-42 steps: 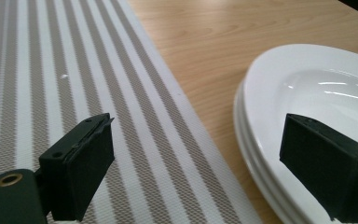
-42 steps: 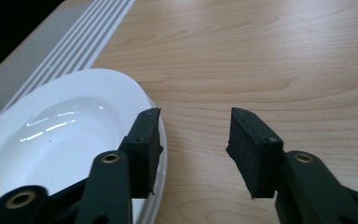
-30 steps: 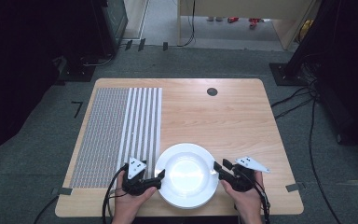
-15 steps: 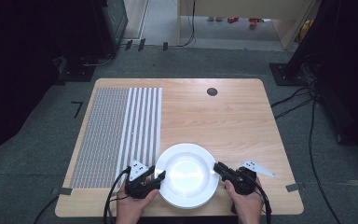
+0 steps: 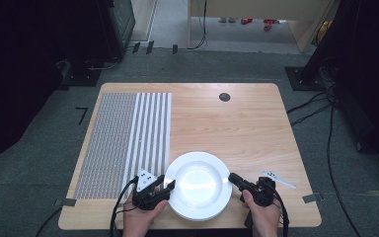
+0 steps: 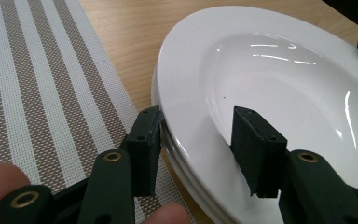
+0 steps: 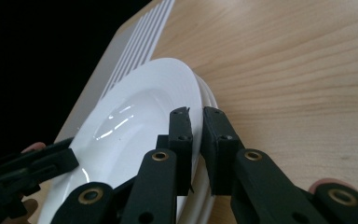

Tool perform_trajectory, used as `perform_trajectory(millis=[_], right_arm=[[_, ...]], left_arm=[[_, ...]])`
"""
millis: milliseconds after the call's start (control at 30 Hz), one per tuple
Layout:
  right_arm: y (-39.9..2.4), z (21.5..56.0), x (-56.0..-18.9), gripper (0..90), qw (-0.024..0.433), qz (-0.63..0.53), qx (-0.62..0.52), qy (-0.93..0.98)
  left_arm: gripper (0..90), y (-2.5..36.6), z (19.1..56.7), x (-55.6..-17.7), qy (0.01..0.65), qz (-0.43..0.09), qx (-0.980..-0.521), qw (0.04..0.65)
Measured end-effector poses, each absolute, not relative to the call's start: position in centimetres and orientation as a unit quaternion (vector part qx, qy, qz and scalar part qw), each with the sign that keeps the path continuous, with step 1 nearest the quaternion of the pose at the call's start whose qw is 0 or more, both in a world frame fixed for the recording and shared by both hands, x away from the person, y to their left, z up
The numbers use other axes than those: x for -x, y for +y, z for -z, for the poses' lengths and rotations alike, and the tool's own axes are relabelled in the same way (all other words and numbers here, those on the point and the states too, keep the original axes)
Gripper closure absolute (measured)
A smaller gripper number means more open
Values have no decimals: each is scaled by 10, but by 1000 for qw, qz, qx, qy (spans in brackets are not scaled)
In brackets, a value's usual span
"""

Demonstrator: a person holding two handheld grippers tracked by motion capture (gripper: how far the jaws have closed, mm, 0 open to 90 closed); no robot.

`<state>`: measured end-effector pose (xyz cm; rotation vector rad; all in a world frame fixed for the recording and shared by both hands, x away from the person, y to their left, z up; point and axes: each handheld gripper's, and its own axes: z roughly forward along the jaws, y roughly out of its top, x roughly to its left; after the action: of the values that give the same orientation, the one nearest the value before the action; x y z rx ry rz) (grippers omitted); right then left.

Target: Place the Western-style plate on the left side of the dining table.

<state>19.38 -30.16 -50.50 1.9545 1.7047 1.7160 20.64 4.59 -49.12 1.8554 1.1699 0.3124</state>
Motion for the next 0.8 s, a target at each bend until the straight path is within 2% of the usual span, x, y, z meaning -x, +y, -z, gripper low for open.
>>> perform_trajectory(millis=[133, 233, 500, 600, 667, 800], right_arm=[[-302, 501, -194, 819, -19, -582, -622, 523], [-296, 503, -194, 792, -28, -574, -617, 538], [-291, 506, -197, 784, 7, -586, -590, 555], [-290, 506, -197, 785, 14, -592, -583, 556], [-287, 506, -198, 790, 21, -601, -577, 552], [-285, 506, -199, 795, 27, -609, -574, 546]], left_arm=[[546, 47, 492, -207, 478, -120, -744, 451], [542, 46, 492, -207, 478, -122, -744, 450], [507, 47, 496, -209, 490, -101, -738, 452], [514, 47, 496, -209, 491, -107, -736, 455], [552, 49, 494, -208, 492, -110, -729, 462], [575, 53, 495, -209, 498, -97, -721, 473]])
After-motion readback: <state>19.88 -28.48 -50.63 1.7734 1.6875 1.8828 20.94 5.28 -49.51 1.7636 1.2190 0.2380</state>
